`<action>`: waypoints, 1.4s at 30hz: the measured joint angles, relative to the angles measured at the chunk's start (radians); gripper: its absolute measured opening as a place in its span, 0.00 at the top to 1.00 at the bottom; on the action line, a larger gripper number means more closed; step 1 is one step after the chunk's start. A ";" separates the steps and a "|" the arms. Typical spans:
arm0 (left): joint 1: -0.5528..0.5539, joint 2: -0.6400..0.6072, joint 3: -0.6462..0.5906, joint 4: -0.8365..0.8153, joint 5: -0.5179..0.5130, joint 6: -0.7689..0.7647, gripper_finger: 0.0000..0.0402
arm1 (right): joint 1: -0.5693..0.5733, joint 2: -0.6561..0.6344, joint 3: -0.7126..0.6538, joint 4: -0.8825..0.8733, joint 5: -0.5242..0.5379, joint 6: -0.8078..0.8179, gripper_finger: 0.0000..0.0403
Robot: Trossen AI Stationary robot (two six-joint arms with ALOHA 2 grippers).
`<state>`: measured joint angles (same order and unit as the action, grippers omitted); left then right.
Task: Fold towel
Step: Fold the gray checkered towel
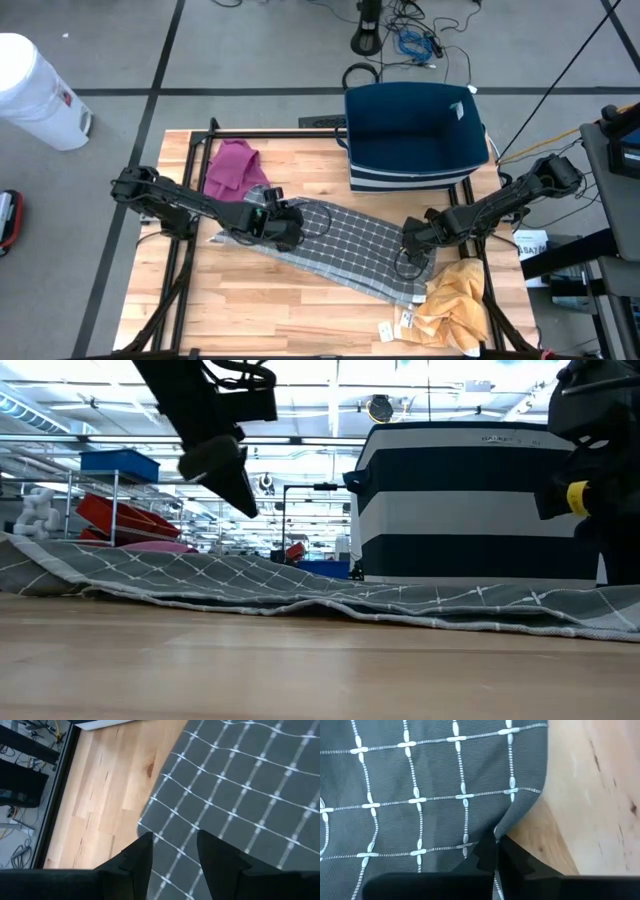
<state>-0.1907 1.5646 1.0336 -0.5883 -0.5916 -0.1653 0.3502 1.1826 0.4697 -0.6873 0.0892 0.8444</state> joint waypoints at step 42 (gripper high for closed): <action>0.376 0.171 0.000 0.960 1.076 0.354 0.60 | 0.287 -0.001 0.853 -0.419 0.223 -0.545 1.00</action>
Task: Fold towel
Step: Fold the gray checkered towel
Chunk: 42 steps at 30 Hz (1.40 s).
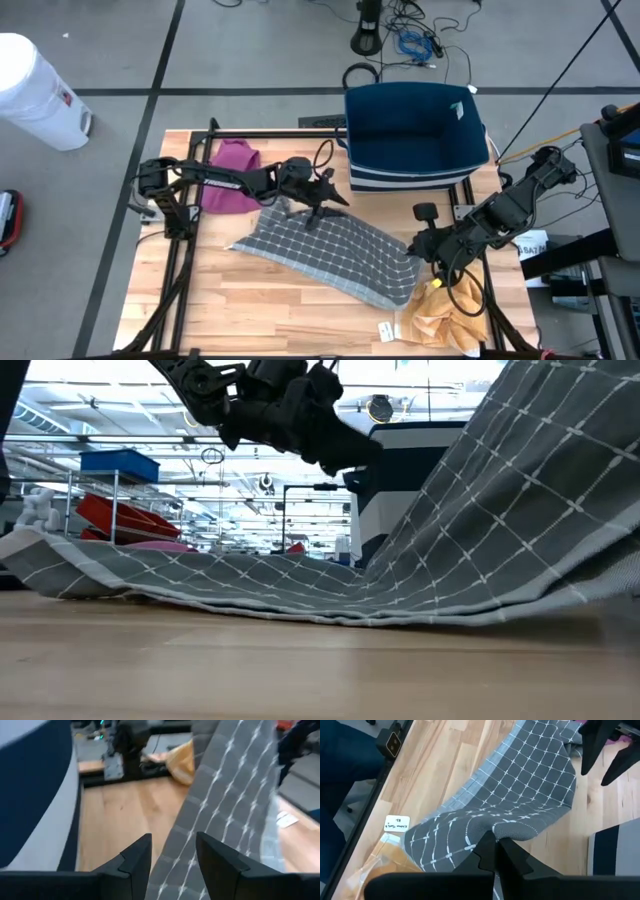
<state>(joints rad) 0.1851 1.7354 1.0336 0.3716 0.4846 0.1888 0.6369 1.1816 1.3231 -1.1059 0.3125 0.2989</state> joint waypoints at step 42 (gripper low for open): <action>-0.069 0.334 0.433 -0.059 0.345 0.030 0.60 | -0.028 0.067 0.000 0.155 -0.047 -0.167 1.00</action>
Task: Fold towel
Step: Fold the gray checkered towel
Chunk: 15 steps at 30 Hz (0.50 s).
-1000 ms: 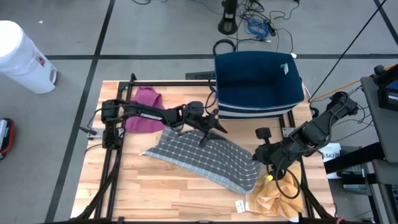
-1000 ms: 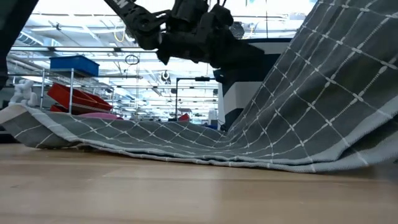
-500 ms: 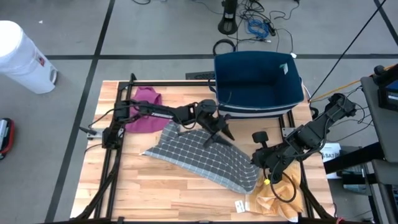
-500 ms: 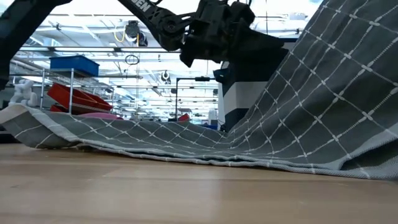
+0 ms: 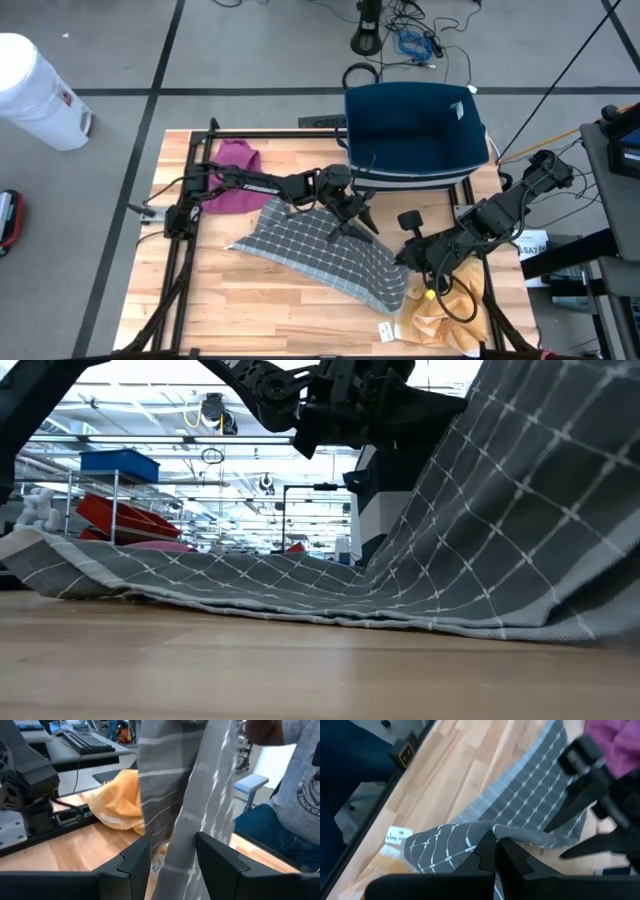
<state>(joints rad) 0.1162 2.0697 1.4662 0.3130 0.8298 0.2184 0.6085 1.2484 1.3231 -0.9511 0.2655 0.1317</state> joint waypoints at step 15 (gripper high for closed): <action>-0.050 0.001 0.000 -0.100 0.089 0.109 0.60 | -0.027 0.000 0.000 0.056 0.000 -0.096 1.00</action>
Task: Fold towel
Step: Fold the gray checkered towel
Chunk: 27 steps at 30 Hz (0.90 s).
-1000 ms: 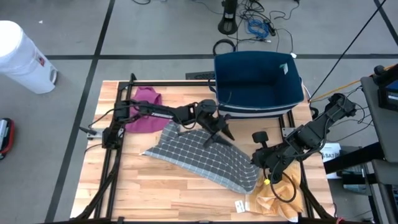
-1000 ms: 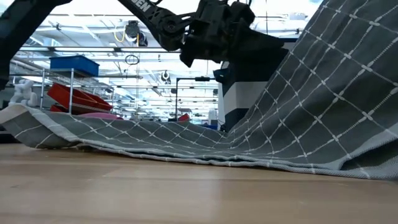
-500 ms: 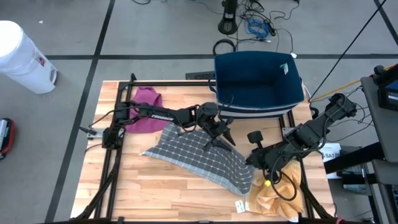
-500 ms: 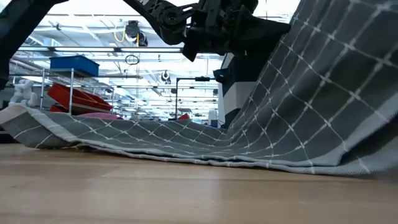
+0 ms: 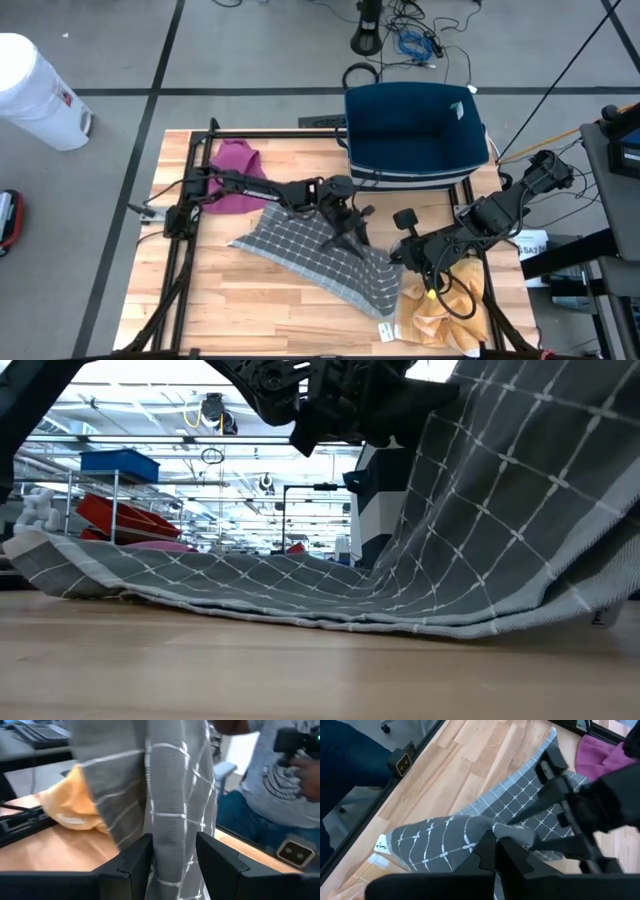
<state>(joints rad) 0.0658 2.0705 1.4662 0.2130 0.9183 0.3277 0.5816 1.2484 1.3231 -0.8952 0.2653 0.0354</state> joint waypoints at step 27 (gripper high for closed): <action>0.009 0.141 0.000 -0.287 -0.150 0.149 0.90 | 0.089 0.000 0.047 0.102 -0.004 -0.048 1.00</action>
<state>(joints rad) 0.0750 2.2110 1.4658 -0.0737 0.7686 0.4763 0.6704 1.2484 1.3704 -0.7928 0.2610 -0.0125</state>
